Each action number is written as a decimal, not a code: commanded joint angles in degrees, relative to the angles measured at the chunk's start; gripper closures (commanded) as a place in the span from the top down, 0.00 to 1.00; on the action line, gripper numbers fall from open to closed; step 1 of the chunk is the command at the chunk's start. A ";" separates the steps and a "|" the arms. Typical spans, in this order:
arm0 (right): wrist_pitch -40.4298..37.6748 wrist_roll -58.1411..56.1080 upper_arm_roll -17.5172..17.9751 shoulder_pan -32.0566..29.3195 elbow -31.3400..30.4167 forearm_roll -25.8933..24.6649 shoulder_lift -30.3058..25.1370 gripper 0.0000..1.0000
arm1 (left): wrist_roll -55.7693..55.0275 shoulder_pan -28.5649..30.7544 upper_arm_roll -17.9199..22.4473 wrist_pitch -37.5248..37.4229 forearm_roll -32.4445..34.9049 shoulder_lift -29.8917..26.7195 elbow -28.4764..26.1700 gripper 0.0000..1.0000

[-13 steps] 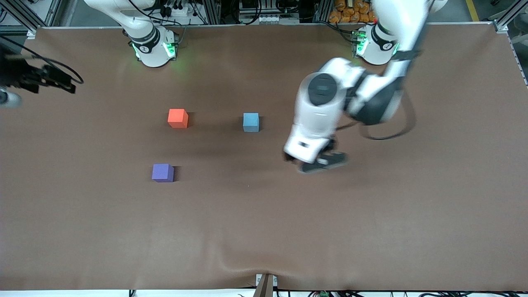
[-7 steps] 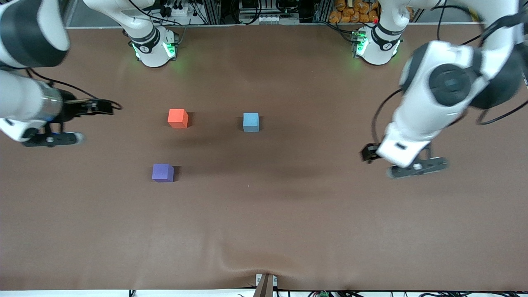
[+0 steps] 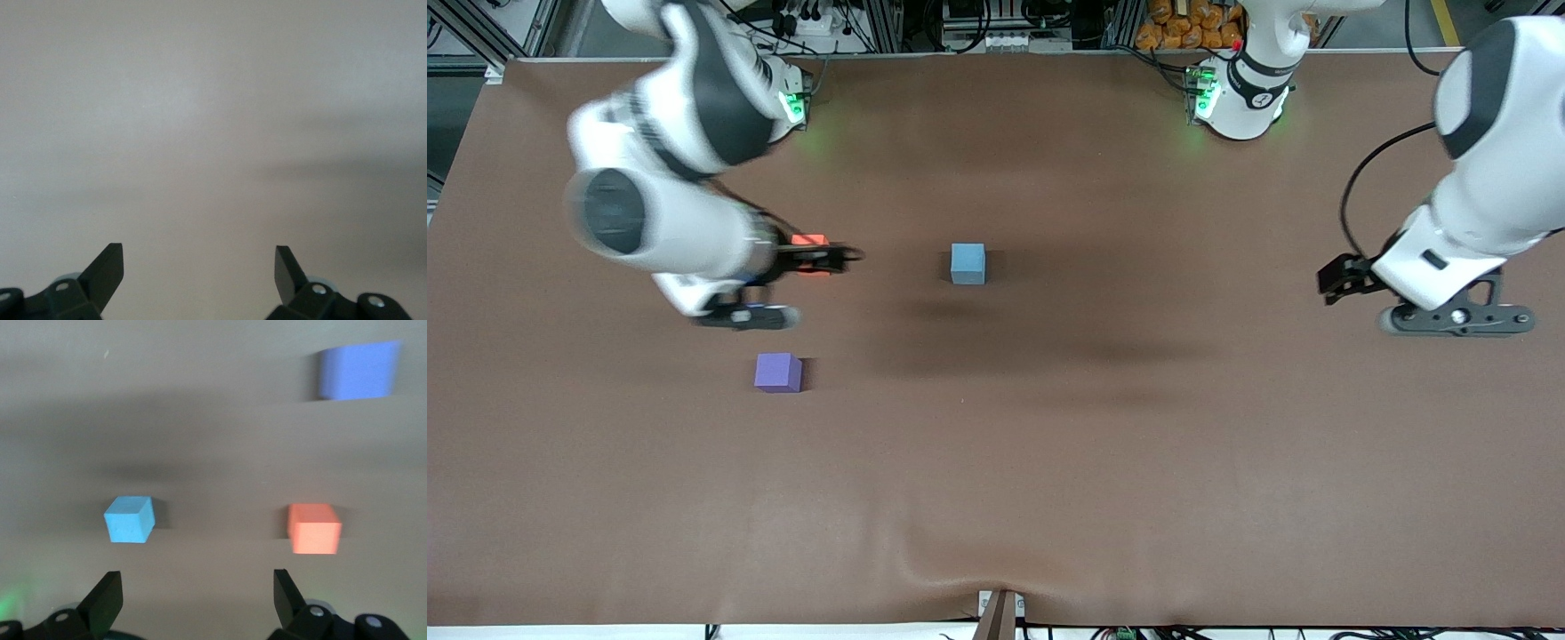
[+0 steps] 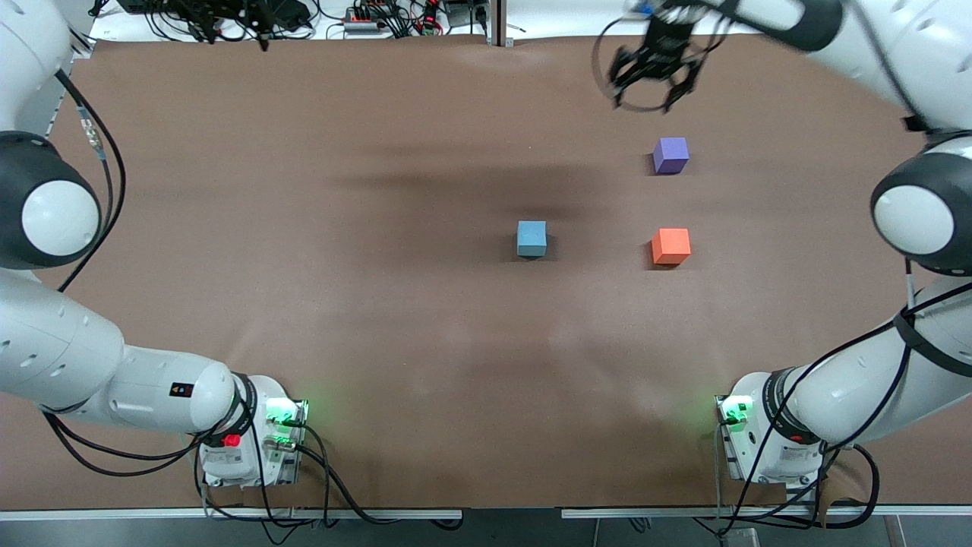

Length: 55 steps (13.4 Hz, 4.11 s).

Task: Place blue block between orange and purple blocks
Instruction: 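Reach the right gripper to the blue block while the left gripper withdraws, then close the right gripper on the blue block, then carry the blue block with the right gripper toward the purple block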

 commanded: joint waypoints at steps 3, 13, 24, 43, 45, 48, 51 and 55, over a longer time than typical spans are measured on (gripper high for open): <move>21.52 0.75 -0.53 11.03 -13.71 4.02 2.01 1.00 | 8.53 3.15 0.14 -4.54 -2.28 -4.08 -1.77 1.00; 37.48 11.04 -0.62 20.01 -15.77 3.59 12.55 1.00 | 3.88 3.76 -2.33 -11.75 -5.52 -9.36 1.57 1.00; 36.97 13.24 -1.06 21.60 -15.68 0.78 13.80 0.00 | 4.40 5.07 -1.27 -11.93 -5.18 -8.75 1.75 1.00; 20.44 -17.35 -2.12 -13.03 -19.80 -1.42 6.67 0.00 | 6.16 5.87 -1.44 -8.68 -4.48 -7.96 1.84 1.00; 22.44 -17.35 -2.03 -13.03 -22.26 -2.91 6.41 0.00 | 6.16 5.96 -1.44 -8.68 -4.48 -7.96 1.84 1.00; 28.69 -17.26 -2.03 -12.86 -25.17 -3.00 6.93 0.00 | 6.16 5.96 -1.44 -8.68 -4.48 -7.87 1.75 1.00; 33.59 -16.91 -2.03 -11.89 -27.88 -3.00 7.64 0.00 | 6.08 5.96 -1.44 -8.68 -4.57 -7.78 1.75 1.00; 36.79 -16.82 -2.03 -11.44 -29.74 -3.00 8.60 0.37 | 6.08 5.96 -1.44 -8.68 -4.65 -7.69 1.75 1.00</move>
